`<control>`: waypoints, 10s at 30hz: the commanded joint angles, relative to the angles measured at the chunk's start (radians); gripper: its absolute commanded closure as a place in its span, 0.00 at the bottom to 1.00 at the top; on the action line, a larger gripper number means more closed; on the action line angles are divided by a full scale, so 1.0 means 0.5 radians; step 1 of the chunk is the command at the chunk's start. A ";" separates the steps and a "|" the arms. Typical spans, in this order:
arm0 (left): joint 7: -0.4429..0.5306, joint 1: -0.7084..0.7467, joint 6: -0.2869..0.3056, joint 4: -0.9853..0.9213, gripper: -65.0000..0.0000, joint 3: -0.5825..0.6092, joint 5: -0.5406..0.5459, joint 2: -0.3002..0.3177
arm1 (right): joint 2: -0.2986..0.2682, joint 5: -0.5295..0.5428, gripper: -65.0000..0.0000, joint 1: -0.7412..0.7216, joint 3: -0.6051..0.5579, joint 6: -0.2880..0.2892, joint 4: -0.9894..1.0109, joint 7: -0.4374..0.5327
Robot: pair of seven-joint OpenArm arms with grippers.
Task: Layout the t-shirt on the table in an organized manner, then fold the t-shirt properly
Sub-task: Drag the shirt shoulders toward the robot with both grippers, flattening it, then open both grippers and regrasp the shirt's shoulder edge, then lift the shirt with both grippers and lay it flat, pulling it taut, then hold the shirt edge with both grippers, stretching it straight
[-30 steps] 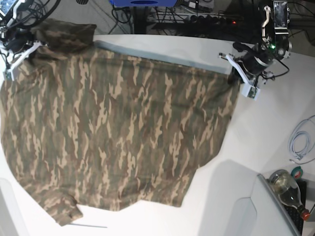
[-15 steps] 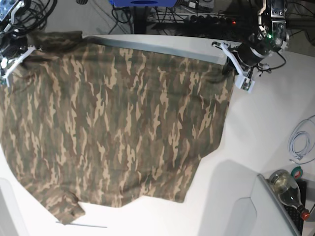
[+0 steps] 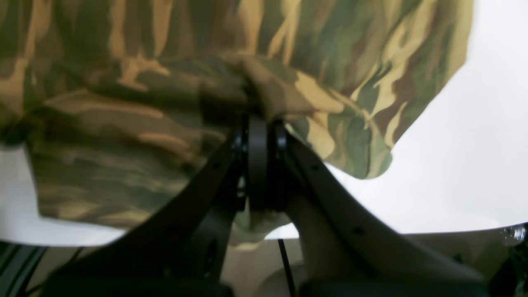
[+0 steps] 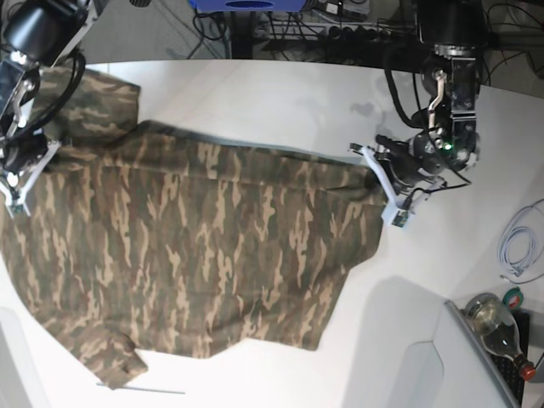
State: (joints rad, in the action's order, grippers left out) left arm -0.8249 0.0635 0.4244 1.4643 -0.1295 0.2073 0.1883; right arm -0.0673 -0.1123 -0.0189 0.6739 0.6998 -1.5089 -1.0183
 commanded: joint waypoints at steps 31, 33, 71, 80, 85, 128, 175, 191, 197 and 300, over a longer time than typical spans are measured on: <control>0.433 -0.233 -0.003 -0.515 1.00 -0.028 0.004 -0.031 | 0.081 0.011 0.27 0.346 0.400 -0.003 0.205 0.854; 0.433 -0.233 -0.003 -0.515 1.00 -0.028 0.004 -0.031 | 0.072 0.011 0.27 0.346 0.424 -0.003 0.331 0.894; 0.280 -0.371 -0.003 -0.417 1.00 -0.034 0.026 -0.037 | -0.183 0.002 1.00 -0.384 -0.395 -0.003 0.227 0.274; 0.277 -0.417 -0.003 -0.448 1.00 -0.052 0.016 -0.059 | -0.266 0.002 1.00 -0.657 -0.413 -0.003 0.727 0.498; 0.277 -0.420 -0.003 -0.448 1.00 -0.052 0.026 -0.065 | -0.284 0.002 1.00 -0.743 -0.395 -0.003 0.982 0.697; 0.863 -0.089 0.524 -0.859 0.46 -0.955 0.339 -0.249 | 0.213 0.917 0.28 0.386 0.793 -0.003 -0.031 0.820; 0.553 0.230 0.371 -0.150 1.00 -0.844 0.333 -0.160 | -0.508 1.392 1.00 0.021 0.747 -0.003 0.936 0.028; 0.317 0.031 0.172 0.108 1.00 -0.626 0.333 -0.108 | -0.524 1.331 1.00 -0.252 0.504 -0.186 0.604 -0.131; 0.313 -0.509 0.009 -0.039 1.00 -0.194 0.152 -0.025 | -0.720 1.331 1.00 -0.716 0.010 -0.355 0.942 0.169; 1.028 0.869 0.000 -0.003 0.57 -0.623 -0.045 -0.025 | -0.343 1.337 0.39 0.779 0.308 -0.003 0.718 1.022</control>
State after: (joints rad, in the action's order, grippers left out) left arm -0.3252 0.4900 0.4221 1.4460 -0.4332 0.1738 0.1616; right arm -0.2192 0.5522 0.3660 0.8223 0.7002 -1.1328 -0.5182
